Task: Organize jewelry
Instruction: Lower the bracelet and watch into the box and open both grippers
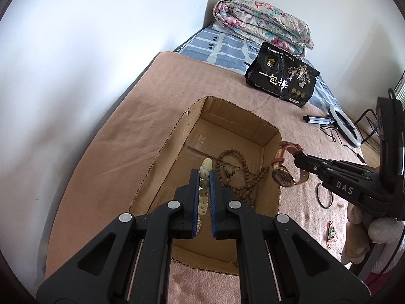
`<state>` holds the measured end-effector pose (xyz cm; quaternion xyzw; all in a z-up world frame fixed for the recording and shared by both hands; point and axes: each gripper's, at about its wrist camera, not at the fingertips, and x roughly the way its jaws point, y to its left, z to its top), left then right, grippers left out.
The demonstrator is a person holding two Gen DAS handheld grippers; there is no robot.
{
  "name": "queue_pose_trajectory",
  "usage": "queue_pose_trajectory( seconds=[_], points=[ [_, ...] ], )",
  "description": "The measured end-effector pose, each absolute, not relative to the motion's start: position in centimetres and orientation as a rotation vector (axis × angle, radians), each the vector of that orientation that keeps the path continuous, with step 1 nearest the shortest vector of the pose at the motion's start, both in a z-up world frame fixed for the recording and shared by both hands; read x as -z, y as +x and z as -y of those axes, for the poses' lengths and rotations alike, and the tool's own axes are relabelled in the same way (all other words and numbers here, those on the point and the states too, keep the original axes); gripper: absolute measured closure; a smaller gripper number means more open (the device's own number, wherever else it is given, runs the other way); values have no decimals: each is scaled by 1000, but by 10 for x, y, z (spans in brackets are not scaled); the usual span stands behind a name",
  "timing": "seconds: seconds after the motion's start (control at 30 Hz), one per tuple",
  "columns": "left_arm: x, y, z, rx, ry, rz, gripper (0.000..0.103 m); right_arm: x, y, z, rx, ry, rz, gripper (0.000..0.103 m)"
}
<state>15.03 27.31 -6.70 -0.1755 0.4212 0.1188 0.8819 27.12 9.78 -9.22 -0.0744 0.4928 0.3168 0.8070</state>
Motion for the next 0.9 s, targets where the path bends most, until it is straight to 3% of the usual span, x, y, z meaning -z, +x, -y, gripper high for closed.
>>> queue_pose_trajectory(
  seconds=[0.6,0.83,0.9],
  points=[
    [68,154,-273,-254,-344,-877,98,103,282,-117,-680,-165,-1068,95],
    [69,156,-272,-259,-322,-876,96,96,278,-119,-693,-156,-1037,64],
    [69,156,-269,-260,-315,-873,66,92,276,-119,-693,-162,-1022,48]
  ],
)
